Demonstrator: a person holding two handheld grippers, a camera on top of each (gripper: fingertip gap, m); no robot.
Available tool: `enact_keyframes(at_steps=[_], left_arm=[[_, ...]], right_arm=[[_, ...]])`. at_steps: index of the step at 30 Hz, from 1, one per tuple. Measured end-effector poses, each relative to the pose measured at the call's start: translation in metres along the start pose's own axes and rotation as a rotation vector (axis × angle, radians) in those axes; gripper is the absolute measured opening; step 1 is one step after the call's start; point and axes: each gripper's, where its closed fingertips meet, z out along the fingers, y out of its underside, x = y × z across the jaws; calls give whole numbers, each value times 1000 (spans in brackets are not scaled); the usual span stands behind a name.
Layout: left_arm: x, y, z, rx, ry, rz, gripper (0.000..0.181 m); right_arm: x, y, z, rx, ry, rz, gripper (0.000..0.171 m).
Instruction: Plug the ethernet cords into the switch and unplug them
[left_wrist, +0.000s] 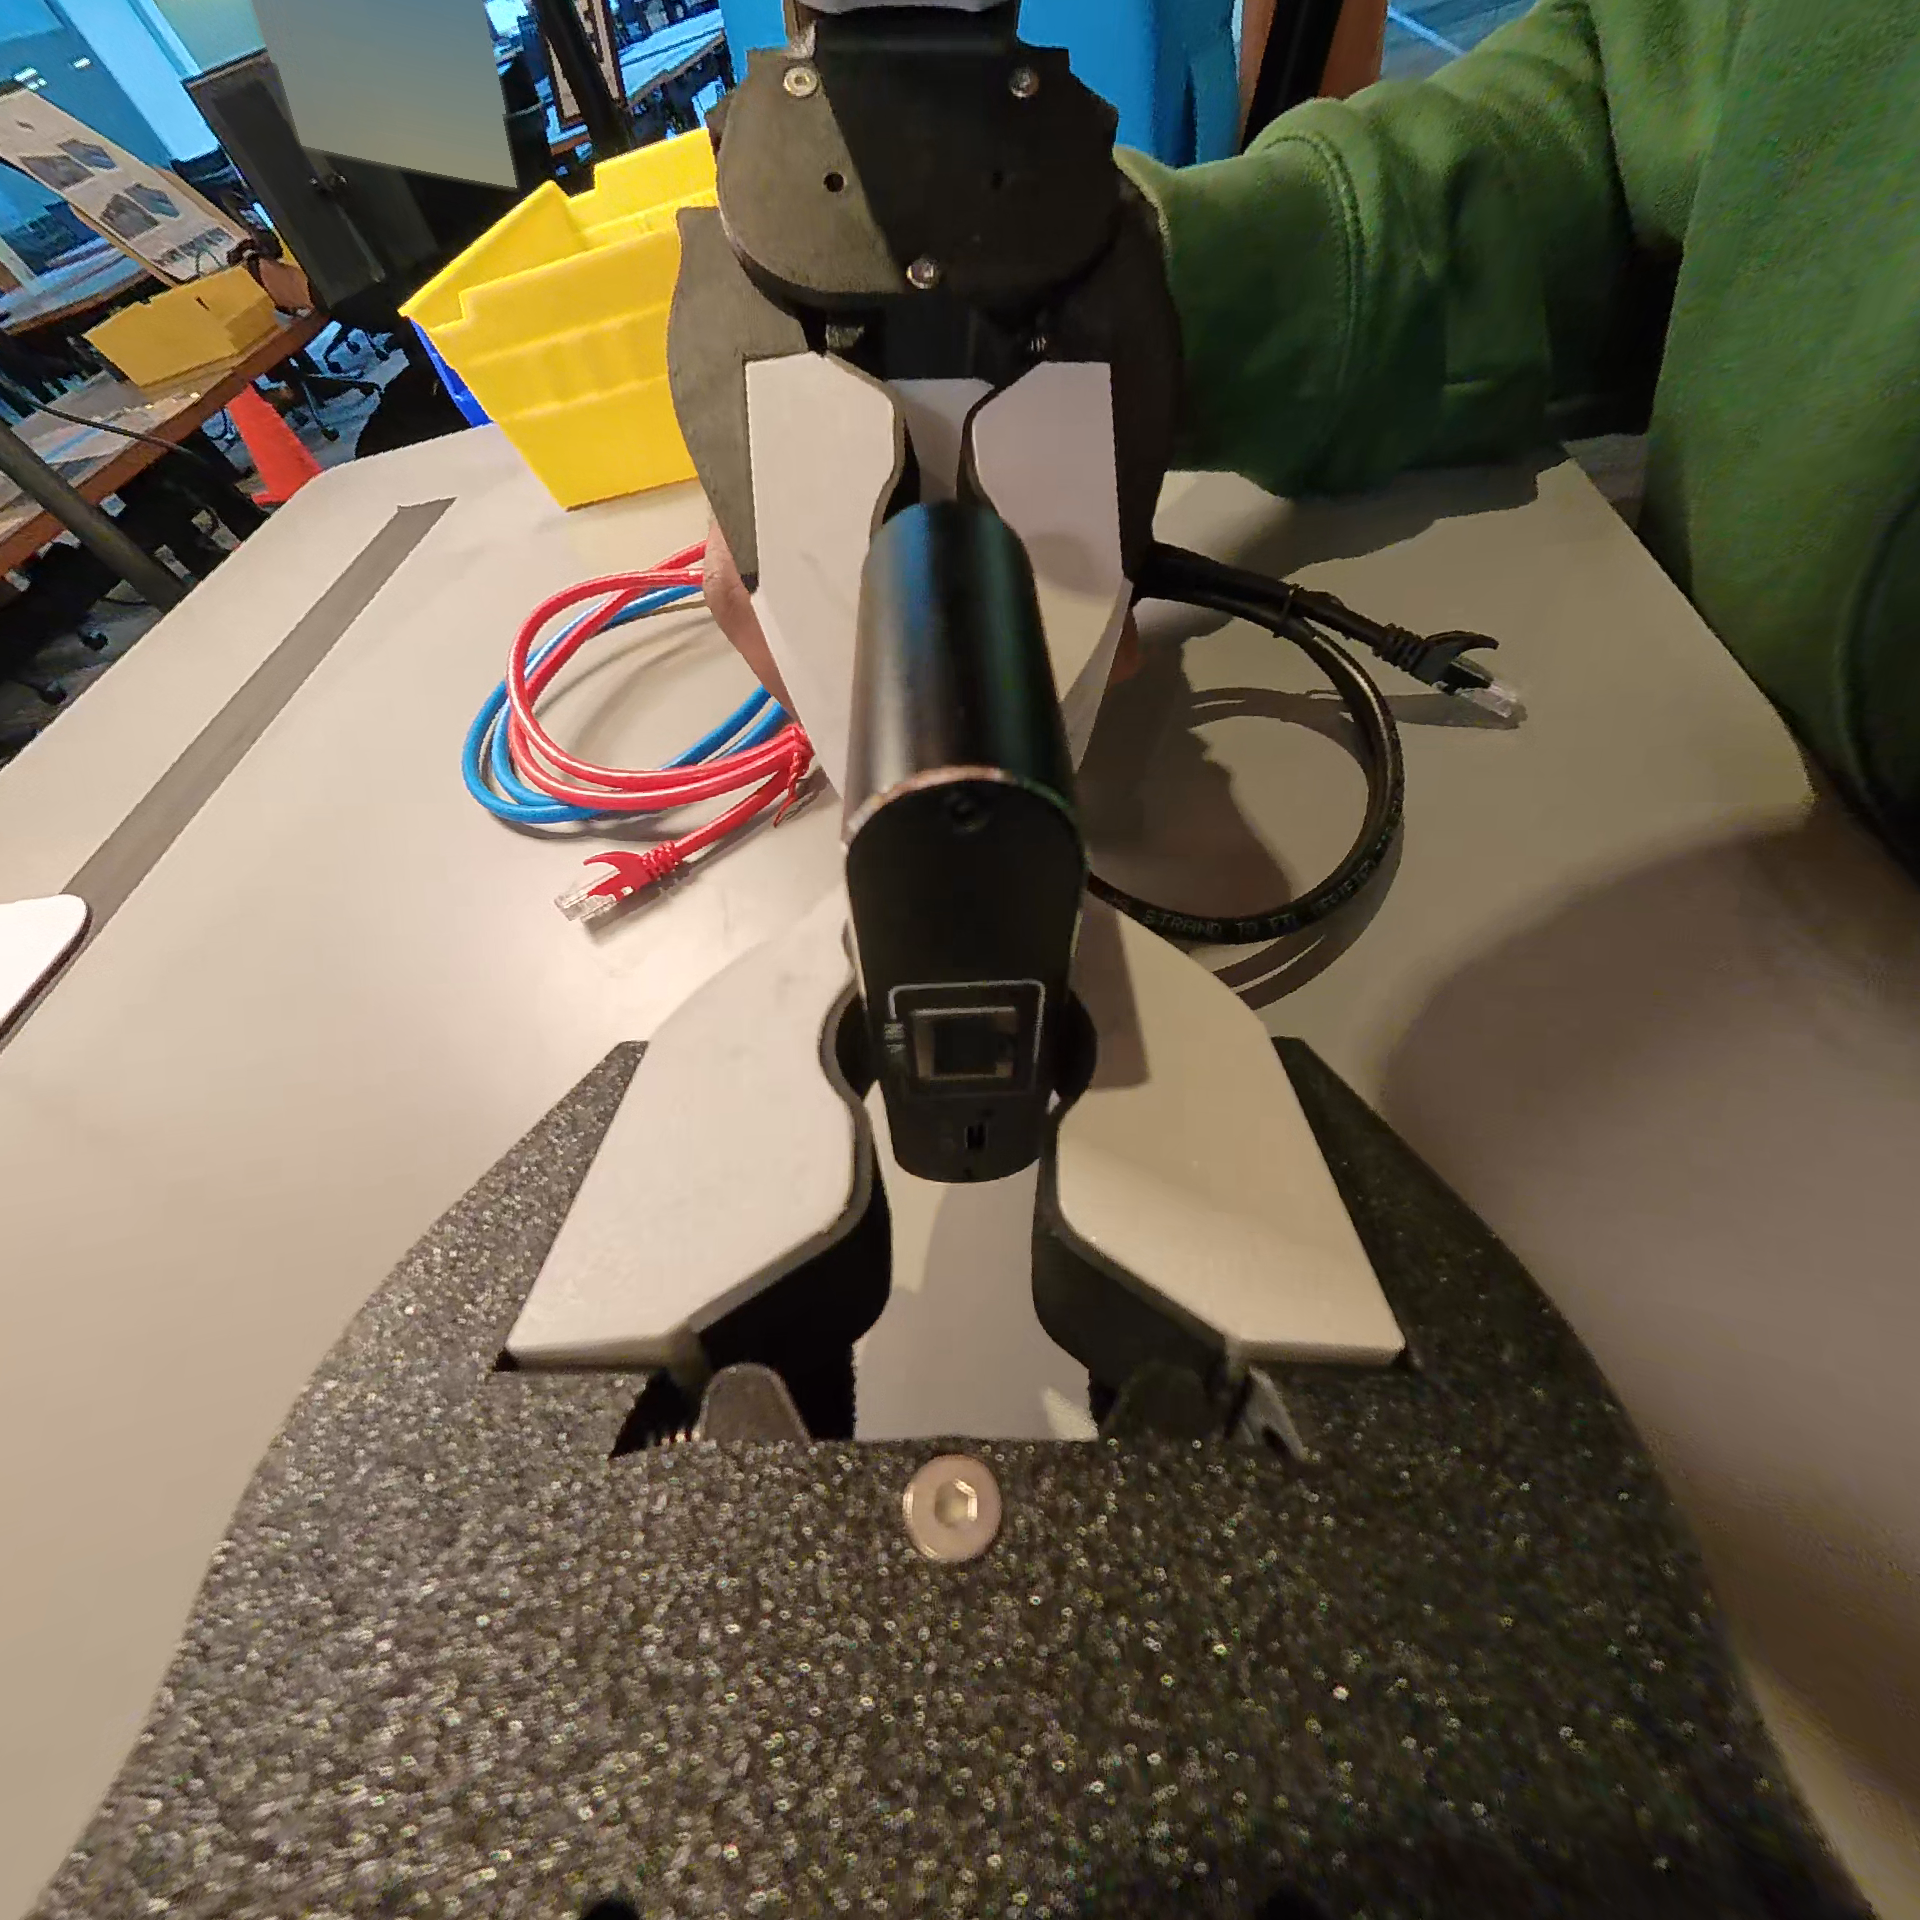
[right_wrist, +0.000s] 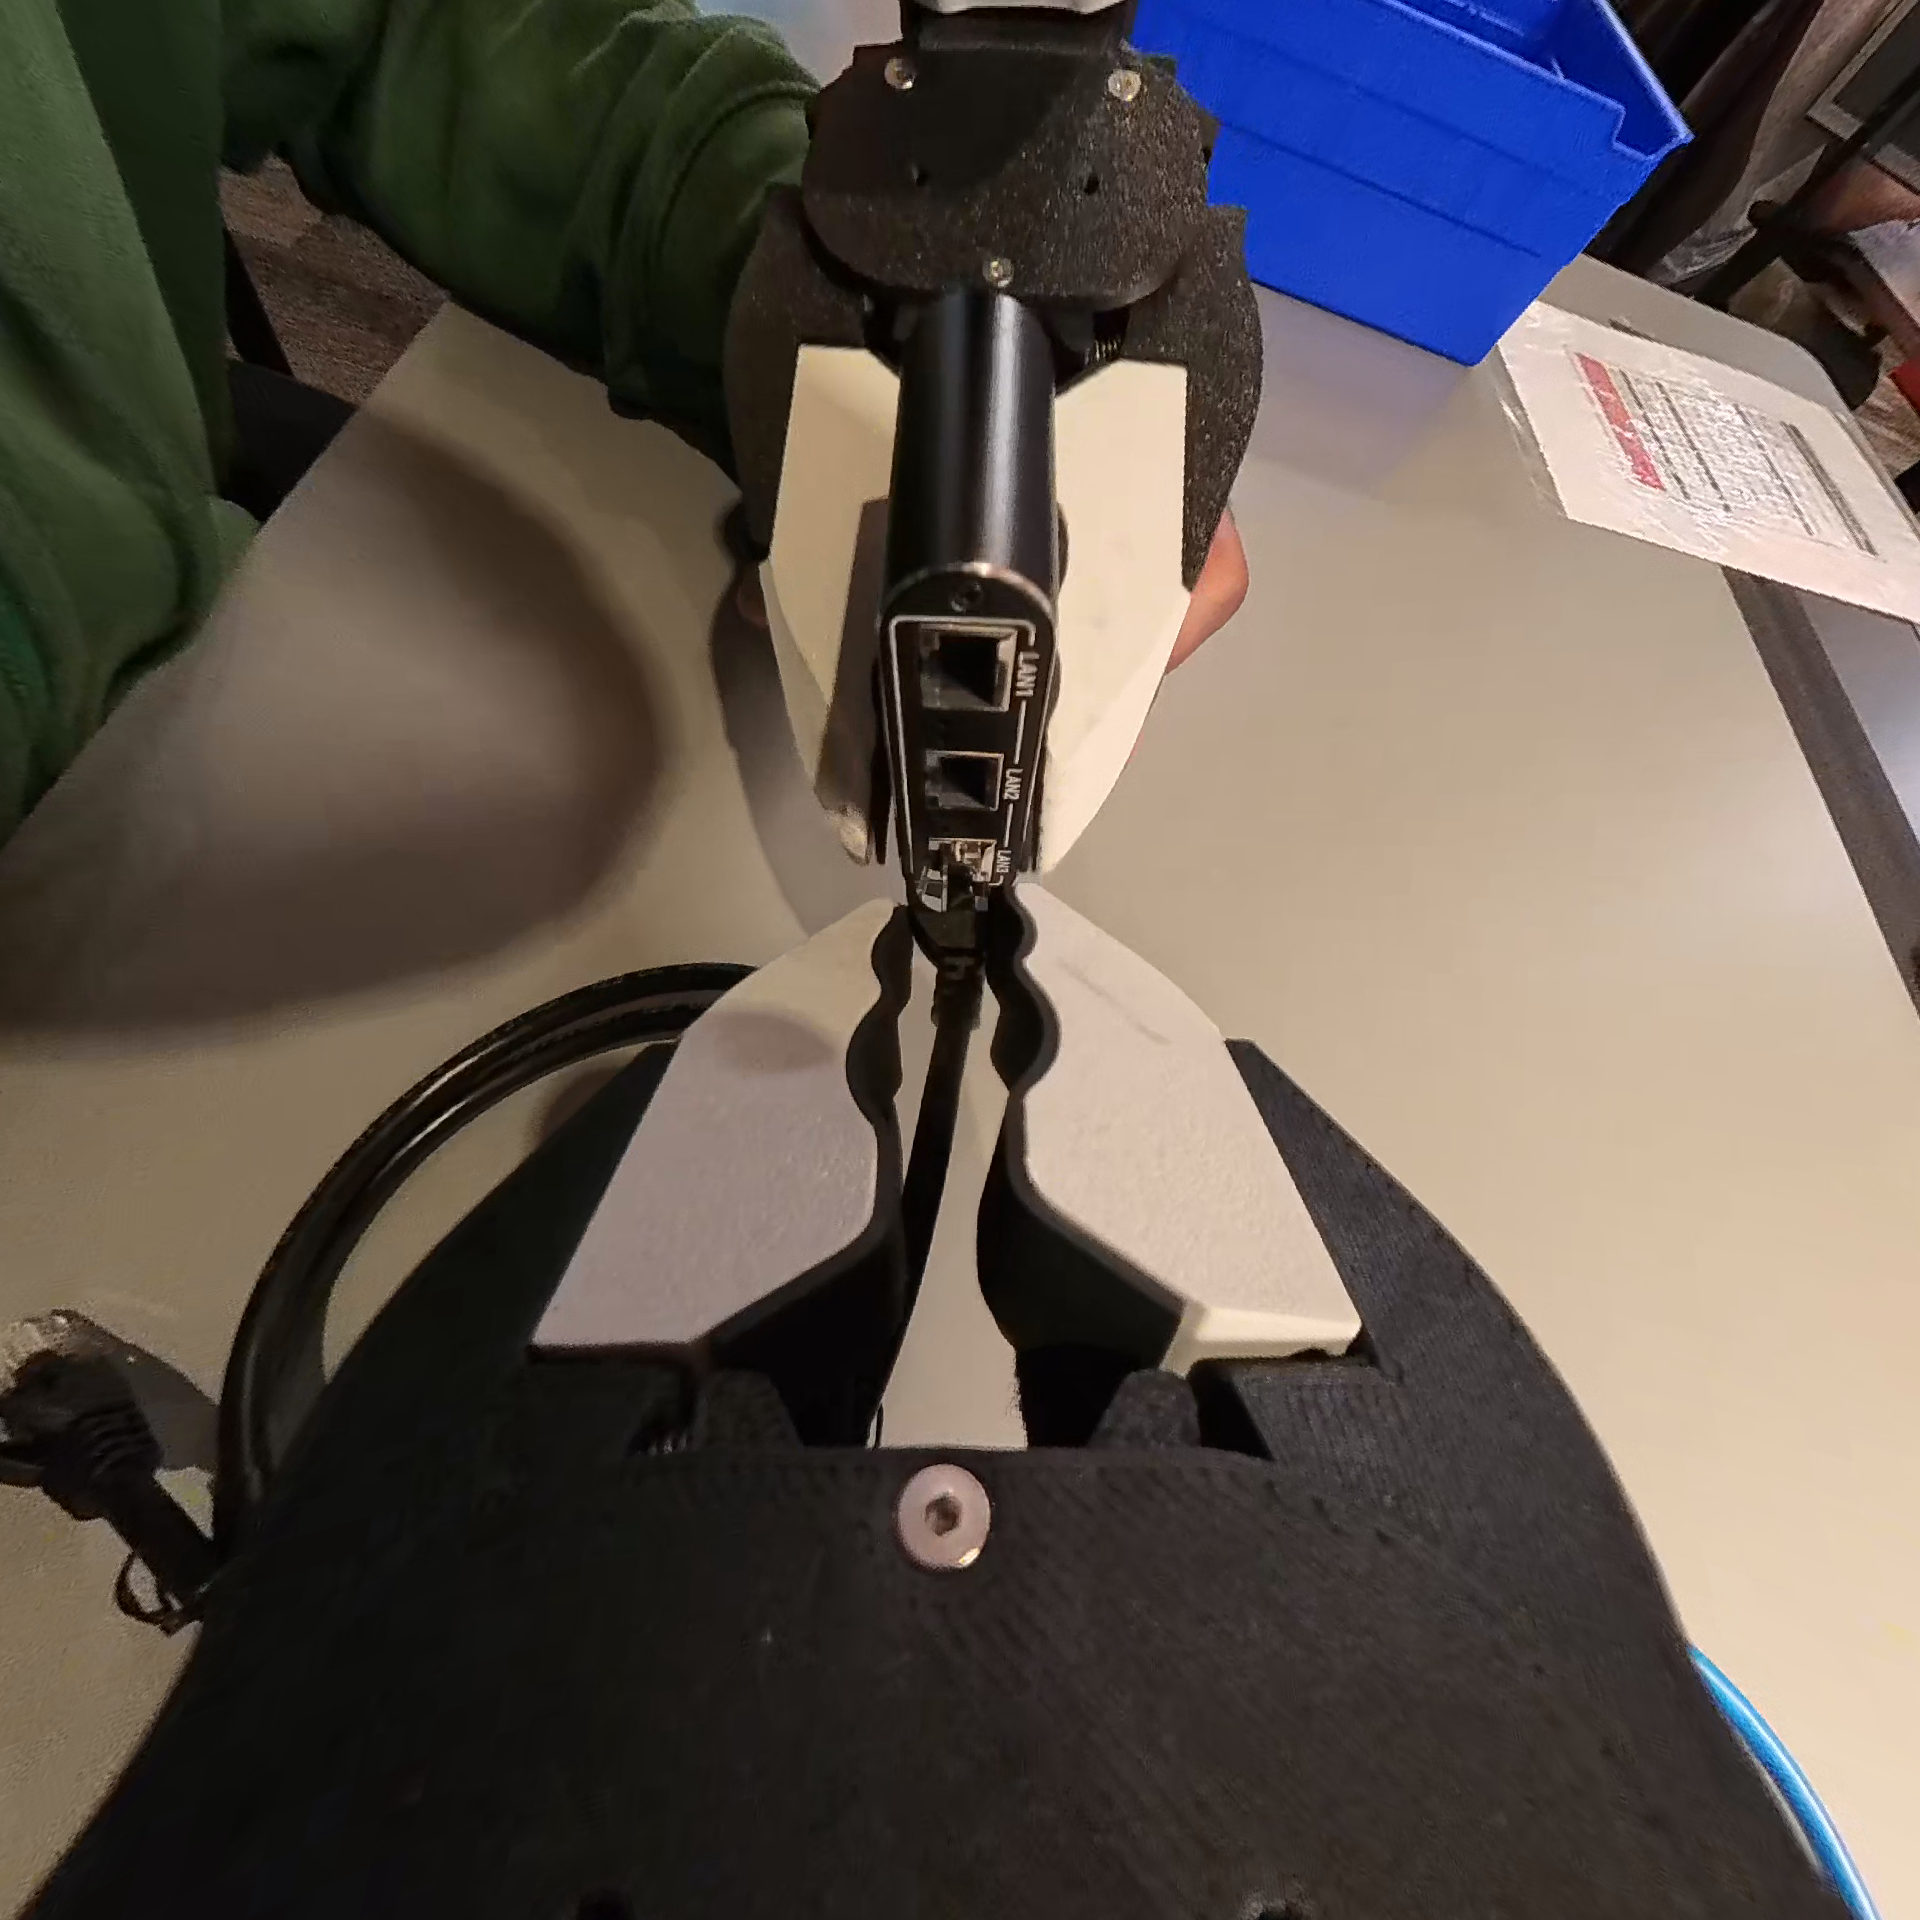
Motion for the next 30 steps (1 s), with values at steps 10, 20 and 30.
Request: enact_keyframes(at_steps=[10, 20, 30], left_arm=[[-11, 0, -3, 11, -58, -41, 28], [-17, 0, -4, 14, -104, -34, 28], [-16, -1, -3, 16, -113, -15, 28]], right_arm=[[11, 0, 2, 3, 81, 11, 15], [18, -1, -2, 10, 138, -19, 22], [18, -5, -2, 58, 130, -10, 20]])
